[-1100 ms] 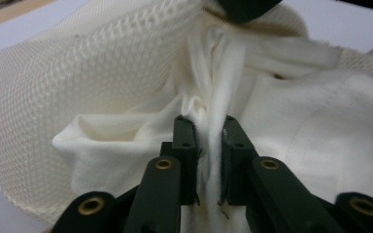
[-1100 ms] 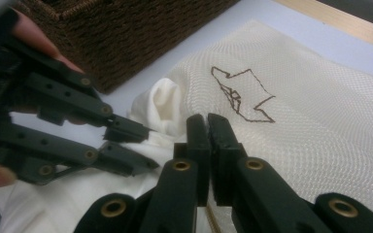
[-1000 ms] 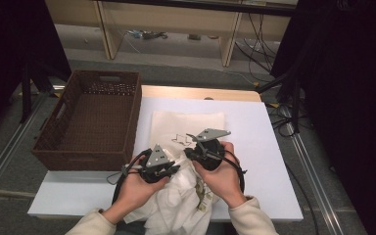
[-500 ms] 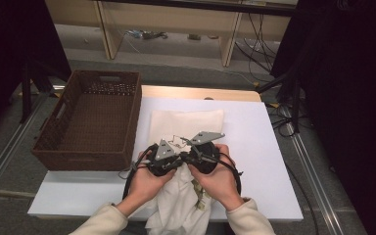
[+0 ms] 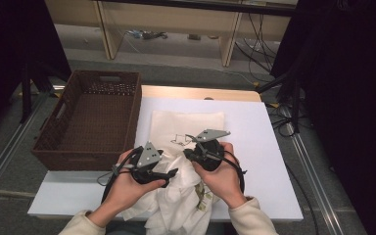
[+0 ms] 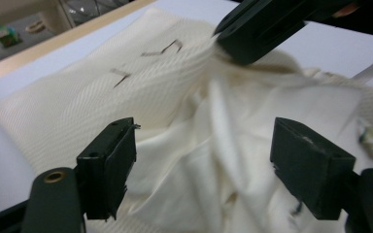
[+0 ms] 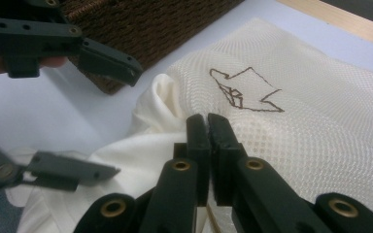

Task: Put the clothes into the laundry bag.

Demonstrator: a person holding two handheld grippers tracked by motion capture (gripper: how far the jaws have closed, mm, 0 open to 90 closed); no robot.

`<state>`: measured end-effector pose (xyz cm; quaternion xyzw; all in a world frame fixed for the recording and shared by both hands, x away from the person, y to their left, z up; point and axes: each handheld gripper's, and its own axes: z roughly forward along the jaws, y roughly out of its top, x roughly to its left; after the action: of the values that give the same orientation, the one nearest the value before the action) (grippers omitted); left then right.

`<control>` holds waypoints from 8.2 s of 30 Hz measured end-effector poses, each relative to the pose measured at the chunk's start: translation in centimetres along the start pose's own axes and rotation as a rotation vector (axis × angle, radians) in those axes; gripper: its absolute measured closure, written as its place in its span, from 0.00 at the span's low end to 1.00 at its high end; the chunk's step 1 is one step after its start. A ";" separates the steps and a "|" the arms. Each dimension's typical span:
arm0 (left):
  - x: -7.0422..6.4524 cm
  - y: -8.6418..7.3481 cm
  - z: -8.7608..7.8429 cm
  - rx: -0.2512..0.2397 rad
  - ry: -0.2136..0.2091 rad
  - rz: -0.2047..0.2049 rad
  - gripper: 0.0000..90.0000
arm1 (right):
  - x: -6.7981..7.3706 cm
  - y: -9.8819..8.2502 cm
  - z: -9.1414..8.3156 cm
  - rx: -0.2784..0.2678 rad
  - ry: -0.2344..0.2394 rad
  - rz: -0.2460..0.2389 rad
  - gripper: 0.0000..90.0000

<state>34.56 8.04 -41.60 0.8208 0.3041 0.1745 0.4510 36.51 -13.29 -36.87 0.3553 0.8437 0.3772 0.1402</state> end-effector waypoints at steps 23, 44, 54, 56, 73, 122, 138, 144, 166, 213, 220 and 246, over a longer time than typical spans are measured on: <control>-0.6 -0.5 2.5 0.091 -0.053 -0.060 0.86 | 0.1 -0.1 0.4 0.018 0.002 -0.013 1.00; -1.3 1.1 5.0 0.030 0.052 -0.009 0.88 | 0.9 0.0 0.4 0.023 0.020 -0.005 1.00; -2.0 1.2 1.4 -0.011 0.002 -0.020 0.40 | 0.2 -0.1 0.1 0.009 0.011 0.009 1.00; -2.1 1.2 0.3 -0.031 -0.012 -0.003 0.36 | 0.2 -0.1 0.1 0.009 0.011 0.014 1.00; -3.0 -0.8 4.4 0.111 -0.102 -0.022 0.66 | -0.2 -0.1 0.3 0.010 0.007 -0.023 1.00; -1.9 -2.1 3.9 0.128 -0.043 0.005 0.53 | -0.3 0.0 0.0 -0.003 0.025 -0.027 0.99; -2.4 1.4 1.5 0.052 -0.043 -0.036 0.86 | 0.2 0.2 -0.8 -0.011 0.005 0.001 1.00; -1.0 0.7 4.1 0.070 0.025 -0.063 0.87 | 0.7 0.2 -0.6 -0.005 0.018 0.002 1.00; -0.9 -2.8 1.5 0.136 -0.023 -0.009 0.41 | 0.1 0.2 -0.5 -0.005 0.020 0.014 0.99; -2.0 -1.4 1.8 0.096 -0.032 -0.014 0.34 | 0.1 0.2 -0.7 -0.014 0.023 0.010 0.99; -2.7 -2.0 4.1 0.127 -0.043 0.013 0.66 | 0.0 0.1 -0.7 -0.006 0.017 0.003 0.99; -0.4 0.6 6.1 0.058 0.009 -0.070 0.85 | 0.4 0.2 -0.9 -0.014 0.029 0.020 1.00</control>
<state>37.93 3.67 -44.36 0.8215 0.3395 0.1538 0.4315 35.88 -13.36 -36.07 0.3571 0.8393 0.3898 0.1266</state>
